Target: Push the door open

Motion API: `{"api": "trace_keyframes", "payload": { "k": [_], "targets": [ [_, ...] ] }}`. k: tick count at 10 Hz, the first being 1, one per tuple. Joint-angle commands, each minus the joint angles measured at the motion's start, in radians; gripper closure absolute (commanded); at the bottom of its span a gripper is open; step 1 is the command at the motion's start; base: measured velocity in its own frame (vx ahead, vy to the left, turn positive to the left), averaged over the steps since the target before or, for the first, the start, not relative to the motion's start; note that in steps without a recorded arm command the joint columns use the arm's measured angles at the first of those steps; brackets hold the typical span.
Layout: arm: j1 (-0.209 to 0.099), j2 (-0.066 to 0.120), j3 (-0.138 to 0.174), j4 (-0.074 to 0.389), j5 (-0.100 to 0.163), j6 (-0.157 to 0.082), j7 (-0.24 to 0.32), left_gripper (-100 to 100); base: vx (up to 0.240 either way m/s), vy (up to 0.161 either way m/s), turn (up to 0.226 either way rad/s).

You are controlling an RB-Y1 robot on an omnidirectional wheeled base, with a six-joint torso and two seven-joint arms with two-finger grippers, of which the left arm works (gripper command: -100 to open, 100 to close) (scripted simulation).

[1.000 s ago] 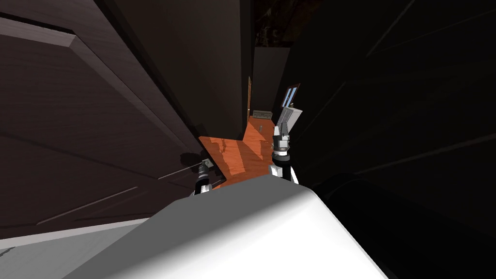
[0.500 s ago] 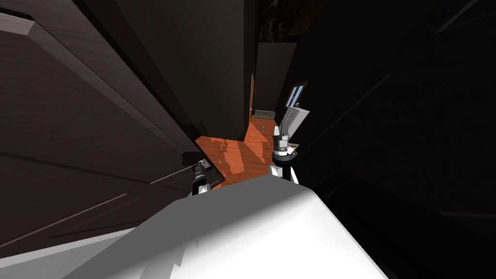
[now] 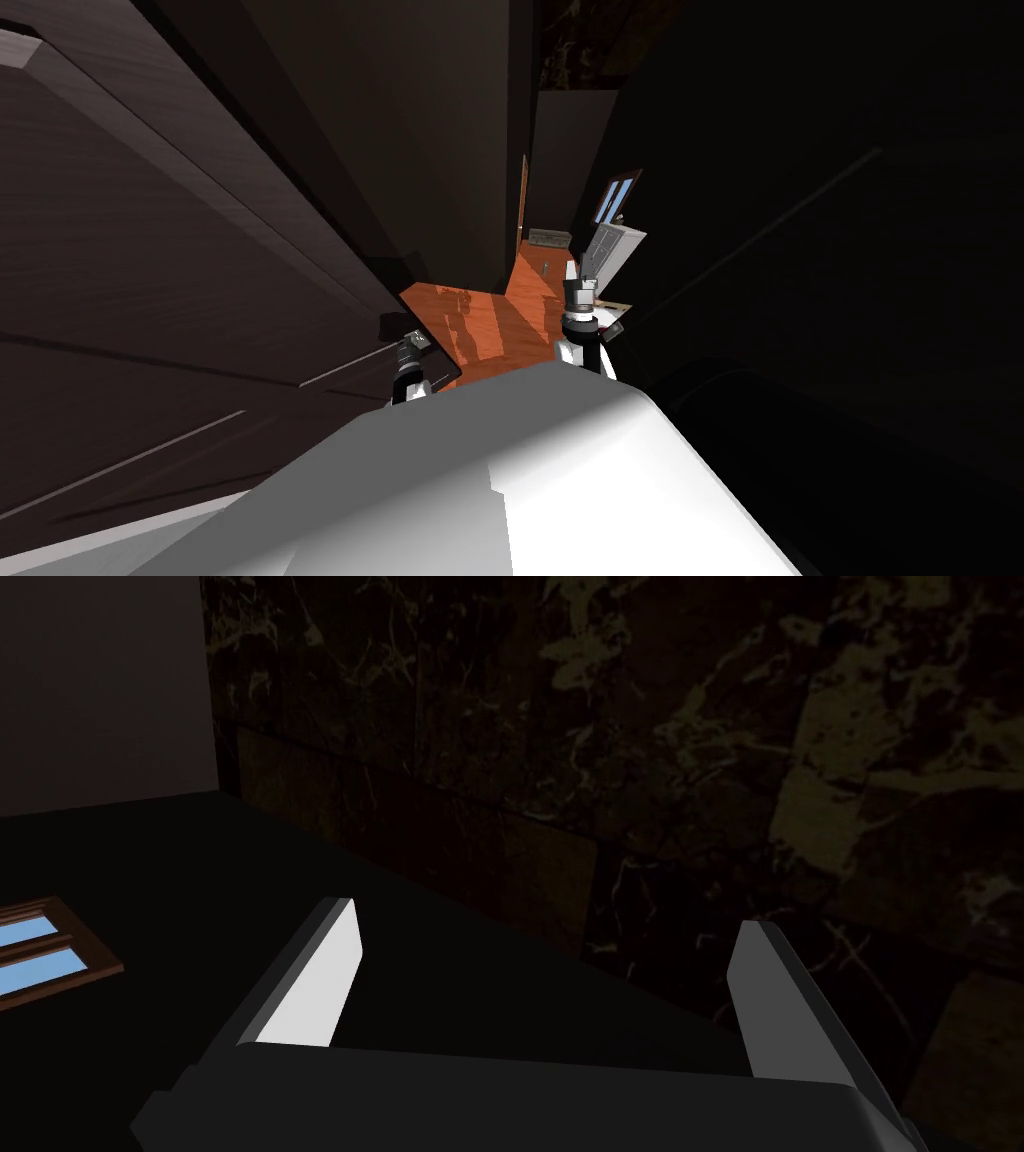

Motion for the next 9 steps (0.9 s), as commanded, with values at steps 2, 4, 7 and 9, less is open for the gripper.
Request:
{"api": "trace_keyframes", "payload": {
  "k": [2,4,7,9],
  "targets": [
    [0.012,0.002,0.025,-0.025,0.013,0.008,-0.009,100,0.18,-0.057,0.059],
    [0.012,0.003,0.041,-0.024,0.023,0.009,-0.014,100,0.175,-0.053,0.063],
    [0.024,0.007,0.065,-0.034,0.036,0.018,-0.023,100,0.13,-0.022,0.046],
    [0.025,0.008,0.077,-0.033,0.043,0.017,-0.028,100,0.176,-0.007,0.037]
  ]
}}
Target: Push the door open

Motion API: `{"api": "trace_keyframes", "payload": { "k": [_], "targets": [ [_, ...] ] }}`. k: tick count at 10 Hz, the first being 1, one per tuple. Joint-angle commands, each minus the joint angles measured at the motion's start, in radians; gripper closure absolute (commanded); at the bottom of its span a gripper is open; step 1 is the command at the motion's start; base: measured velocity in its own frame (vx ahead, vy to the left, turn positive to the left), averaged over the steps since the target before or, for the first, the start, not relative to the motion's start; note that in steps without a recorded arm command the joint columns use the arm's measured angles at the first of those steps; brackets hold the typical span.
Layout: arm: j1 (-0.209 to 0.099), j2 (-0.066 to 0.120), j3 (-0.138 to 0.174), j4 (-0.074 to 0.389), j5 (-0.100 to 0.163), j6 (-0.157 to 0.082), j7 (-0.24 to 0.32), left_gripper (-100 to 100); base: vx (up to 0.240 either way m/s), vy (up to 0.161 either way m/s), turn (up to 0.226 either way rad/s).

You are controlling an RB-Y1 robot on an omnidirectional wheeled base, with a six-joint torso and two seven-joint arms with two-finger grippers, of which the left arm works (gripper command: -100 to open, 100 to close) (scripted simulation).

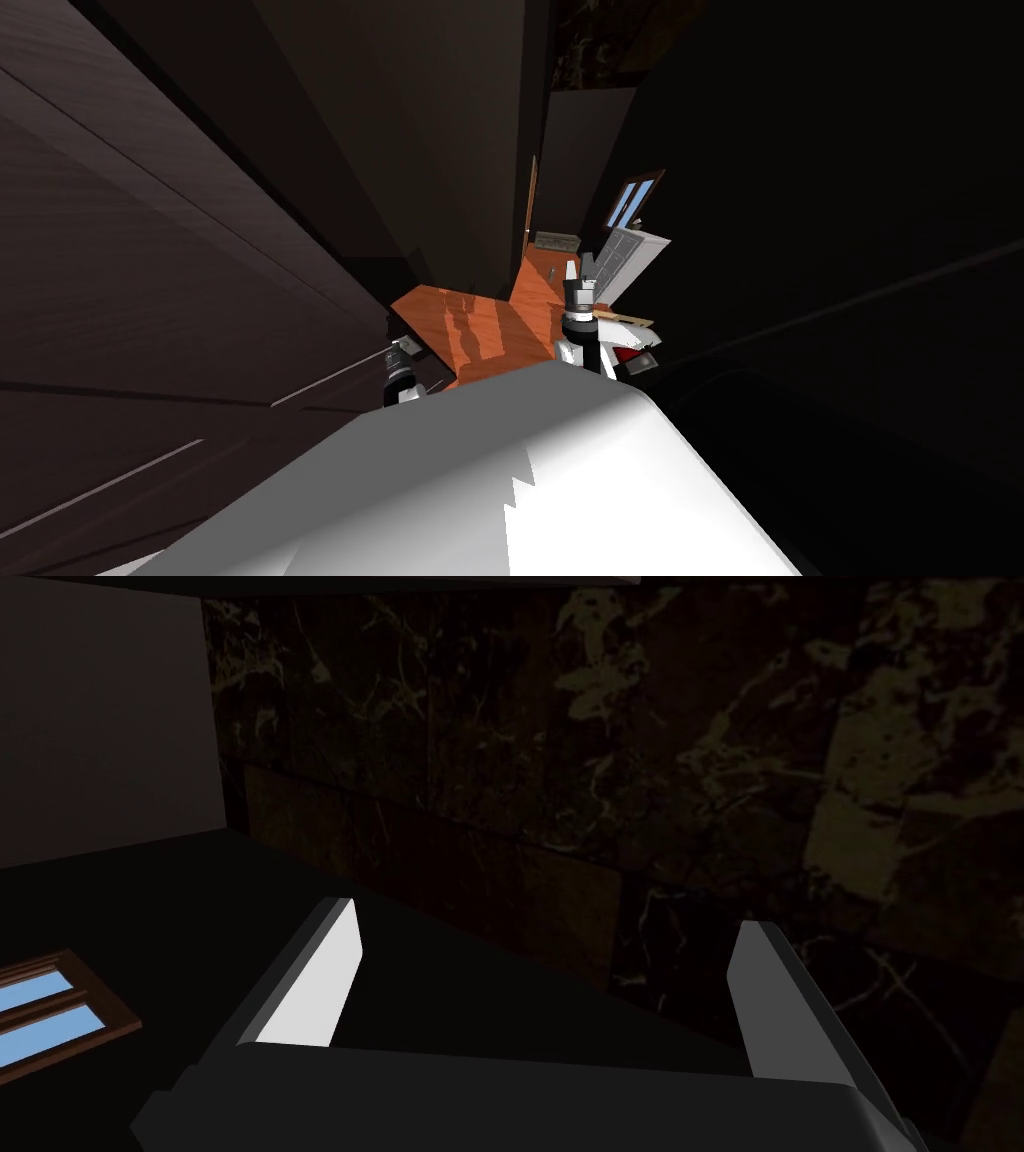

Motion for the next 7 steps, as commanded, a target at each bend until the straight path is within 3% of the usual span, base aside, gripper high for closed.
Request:
{"api": "trace_keyframes", "payload": {
  "k": [1,7],
  "targets": [
    [-0.011,0.008,0.016,0.008,0.01,-0.007,-0.005,100,0.201,-0.009,0.049],
    [-0.005,0.015,0.078,0.013,0.046,-0.013,-0.027,100,0.195,-0.001,0.041]
  ]
}}
